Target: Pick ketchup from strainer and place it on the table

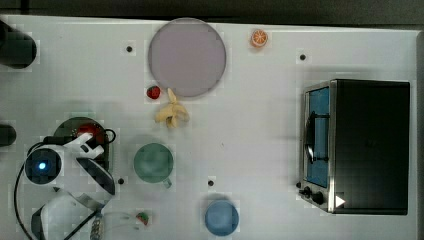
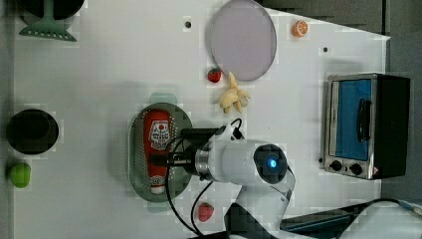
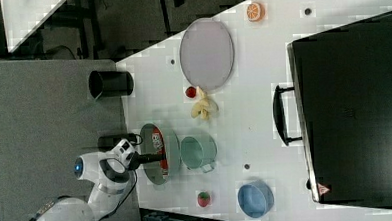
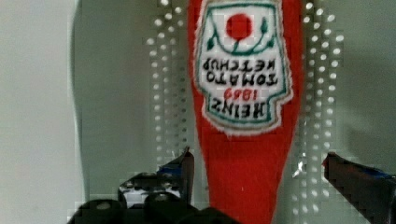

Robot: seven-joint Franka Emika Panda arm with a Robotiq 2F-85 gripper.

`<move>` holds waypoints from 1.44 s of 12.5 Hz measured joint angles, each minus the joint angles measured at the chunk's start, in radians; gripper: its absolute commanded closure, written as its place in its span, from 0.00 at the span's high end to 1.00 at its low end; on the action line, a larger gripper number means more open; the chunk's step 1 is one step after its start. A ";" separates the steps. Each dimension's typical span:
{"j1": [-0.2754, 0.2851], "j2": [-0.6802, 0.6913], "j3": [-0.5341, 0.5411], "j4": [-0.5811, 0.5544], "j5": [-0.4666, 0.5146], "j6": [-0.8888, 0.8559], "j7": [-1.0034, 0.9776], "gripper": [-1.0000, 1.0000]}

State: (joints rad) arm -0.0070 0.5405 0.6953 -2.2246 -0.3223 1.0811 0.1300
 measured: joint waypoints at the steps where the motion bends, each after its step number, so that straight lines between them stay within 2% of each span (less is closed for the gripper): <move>1: 0.009 0.026 -0.014 0.020 -0.013 0.005 0.000 0.70; 2: 0.018 0.060 -0.029 0.043 -0.016 0.012 0.002 0.59; 3: 0.036 0.089 -0.056 0.062 -0.014 0.029 0.009 0.56; 6: 0.053 0.096 -0.068 0.082 -0.011 0.023 0.011 0.56; 9: 0.053 0.041 -0.052 0.078 -0.012 -0.064 0.016 0.56; 12: 0.049 -0.089 -0.028 0.078 0.087 -0.185 0.016 0.56; 15: 0.024 -0.291 -0.001 0.084 0.168 -0.248 0.016 0.56; 18: -0.014 -0.442 0.017 0.152 0.203 -0.421 -0.021 0.56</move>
State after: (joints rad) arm -0.0214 0.0985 0.7119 -2.0723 -0.1196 0.6597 0.1093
